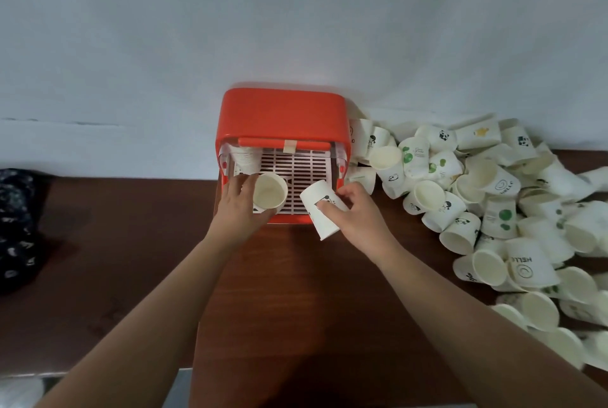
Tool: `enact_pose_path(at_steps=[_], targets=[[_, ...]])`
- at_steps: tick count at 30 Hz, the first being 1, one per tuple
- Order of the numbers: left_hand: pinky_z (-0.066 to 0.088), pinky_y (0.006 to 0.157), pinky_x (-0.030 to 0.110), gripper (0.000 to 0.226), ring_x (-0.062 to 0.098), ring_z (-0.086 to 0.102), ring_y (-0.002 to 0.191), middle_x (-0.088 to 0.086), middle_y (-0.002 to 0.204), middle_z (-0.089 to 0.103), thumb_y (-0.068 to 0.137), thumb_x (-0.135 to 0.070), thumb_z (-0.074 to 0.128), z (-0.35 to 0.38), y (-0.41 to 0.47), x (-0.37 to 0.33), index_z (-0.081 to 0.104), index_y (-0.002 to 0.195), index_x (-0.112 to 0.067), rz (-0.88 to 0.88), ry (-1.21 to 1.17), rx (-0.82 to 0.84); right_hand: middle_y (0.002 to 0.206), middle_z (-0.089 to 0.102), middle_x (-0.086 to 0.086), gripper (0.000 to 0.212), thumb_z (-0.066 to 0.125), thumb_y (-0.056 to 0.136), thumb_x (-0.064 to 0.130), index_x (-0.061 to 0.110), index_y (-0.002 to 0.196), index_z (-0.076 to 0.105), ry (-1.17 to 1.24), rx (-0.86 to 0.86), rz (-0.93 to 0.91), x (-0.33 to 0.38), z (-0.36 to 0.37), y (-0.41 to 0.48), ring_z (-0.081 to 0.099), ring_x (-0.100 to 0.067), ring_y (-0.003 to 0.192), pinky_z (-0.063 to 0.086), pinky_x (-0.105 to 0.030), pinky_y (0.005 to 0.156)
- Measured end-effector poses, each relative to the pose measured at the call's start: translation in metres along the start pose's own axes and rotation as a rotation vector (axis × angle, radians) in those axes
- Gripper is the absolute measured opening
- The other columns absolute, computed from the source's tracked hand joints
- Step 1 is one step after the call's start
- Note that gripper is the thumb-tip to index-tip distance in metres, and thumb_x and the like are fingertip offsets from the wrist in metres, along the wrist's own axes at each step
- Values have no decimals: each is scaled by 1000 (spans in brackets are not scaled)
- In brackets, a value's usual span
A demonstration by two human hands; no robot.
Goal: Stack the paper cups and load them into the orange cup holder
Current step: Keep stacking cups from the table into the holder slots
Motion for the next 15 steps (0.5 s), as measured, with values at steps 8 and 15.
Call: enact_pose_path(at_steps=[8, 15], targets=[[41, 110, 46, 74, 20, 43, 133, 0, 144, 43, 83, -60, 57, -20, -10, -15, 45, 147, -25, 128, -191, 33, 109, 61, 15, 34, 75, 85, 38, 26, 114, 60, -3, 88, -73, 28, 18, 7, 59, 2, 95, 44, -16, 70], [50, 106, 38, 65, 19, 54, 130, -5, 136, 59, 86, -26, 77, -6, -31, -33, 49, 145, -32, 76, -757, 383, 111, 68, 14, 35, 74, 86, 41, 27, 116, 65, -17, 264, -126, 42, 43, 6, 64, -3, 101, 51, -29, 85]])
Point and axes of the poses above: each hand's wrist, its own y-axis towards the middle knuckle, its own z-axis out of the palm, x = y × z, the point moved 10 cm from there along y, towards the middle knuckle
